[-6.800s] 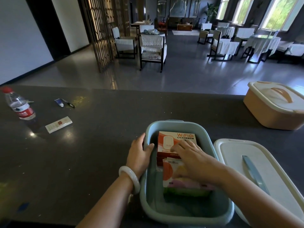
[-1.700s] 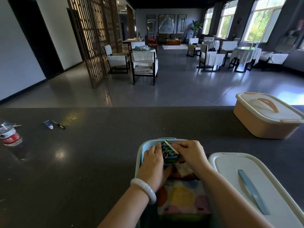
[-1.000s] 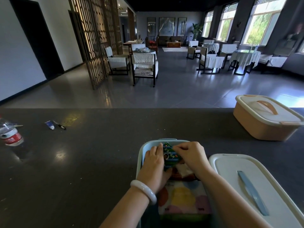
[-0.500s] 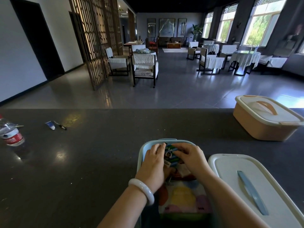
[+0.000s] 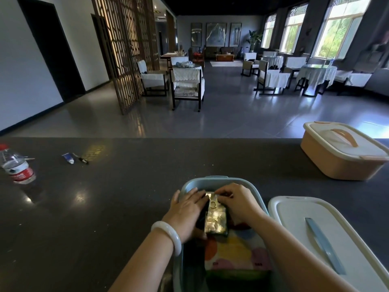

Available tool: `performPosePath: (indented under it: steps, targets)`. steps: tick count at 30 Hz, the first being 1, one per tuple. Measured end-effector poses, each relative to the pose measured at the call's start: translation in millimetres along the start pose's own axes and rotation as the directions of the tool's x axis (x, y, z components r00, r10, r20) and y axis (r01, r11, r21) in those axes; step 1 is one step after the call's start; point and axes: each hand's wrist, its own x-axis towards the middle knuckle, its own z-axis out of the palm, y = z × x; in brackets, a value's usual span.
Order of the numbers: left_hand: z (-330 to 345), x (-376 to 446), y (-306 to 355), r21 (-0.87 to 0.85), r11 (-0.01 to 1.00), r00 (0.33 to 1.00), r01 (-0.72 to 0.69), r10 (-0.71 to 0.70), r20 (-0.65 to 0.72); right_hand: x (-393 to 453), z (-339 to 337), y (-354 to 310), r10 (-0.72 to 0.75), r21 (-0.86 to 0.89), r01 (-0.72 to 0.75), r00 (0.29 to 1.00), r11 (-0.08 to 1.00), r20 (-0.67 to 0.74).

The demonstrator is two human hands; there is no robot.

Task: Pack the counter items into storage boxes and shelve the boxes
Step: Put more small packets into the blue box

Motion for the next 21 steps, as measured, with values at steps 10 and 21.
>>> performPosePath:
  steps: [10, 21]
  targets:
    - [11, 8, -13, -0.038, 0.995, 0.996, 0.091, -0.090, 0.016, -27, -27, 12, -0.005, -0.184, 0.006, 1.000, 0.983, 0.006]
    - [13, 15, -13, 0.006, 0.996, 0.996, 0.089, -0.089, 0.010, -28, -24, 24, -0.020, -0.357, 0.117, 0.965, 0.927, 0.263]
